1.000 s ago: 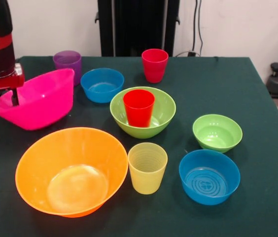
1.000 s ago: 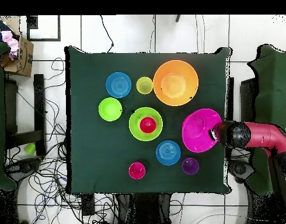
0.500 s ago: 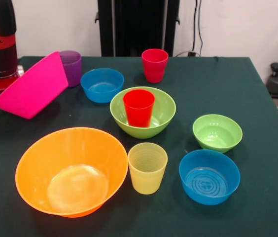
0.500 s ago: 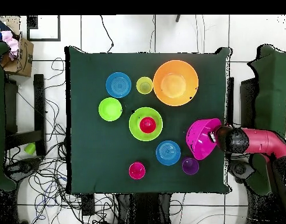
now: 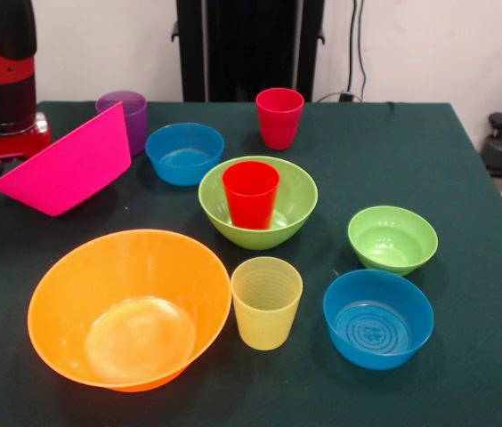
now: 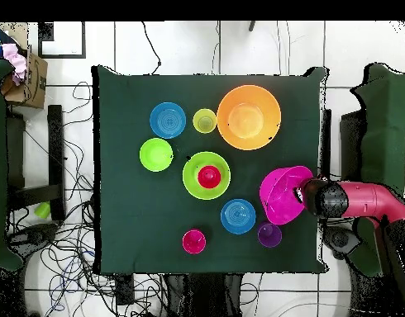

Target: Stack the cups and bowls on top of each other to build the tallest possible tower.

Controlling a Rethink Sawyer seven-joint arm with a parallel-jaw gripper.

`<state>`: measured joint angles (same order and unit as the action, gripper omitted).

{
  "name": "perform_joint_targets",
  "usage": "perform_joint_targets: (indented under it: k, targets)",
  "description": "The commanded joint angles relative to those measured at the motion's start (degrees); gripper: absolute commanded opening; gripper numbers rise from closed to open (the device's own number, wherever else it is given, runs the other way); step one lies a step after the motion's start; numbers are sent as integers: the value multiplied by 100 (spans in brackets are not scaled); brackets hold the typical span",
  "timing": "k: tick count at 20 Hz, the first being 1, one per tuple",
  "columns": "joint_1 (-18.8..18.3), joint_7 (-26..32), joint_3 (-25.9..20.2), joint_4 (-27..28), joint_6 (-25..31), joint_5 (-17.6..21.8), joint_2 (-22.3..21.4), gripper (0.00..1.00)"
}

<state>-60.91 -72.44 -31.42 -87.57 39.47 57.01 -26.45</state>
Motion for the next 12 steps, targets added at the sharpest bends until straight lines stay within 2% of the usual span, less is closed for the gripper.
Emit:
perform_joint_targets:
  k: [1,12]
  targets:
    - [366,180,603,-492,-315,636,422,0]
    - [543,381,784,-456,-31,378,275,0]
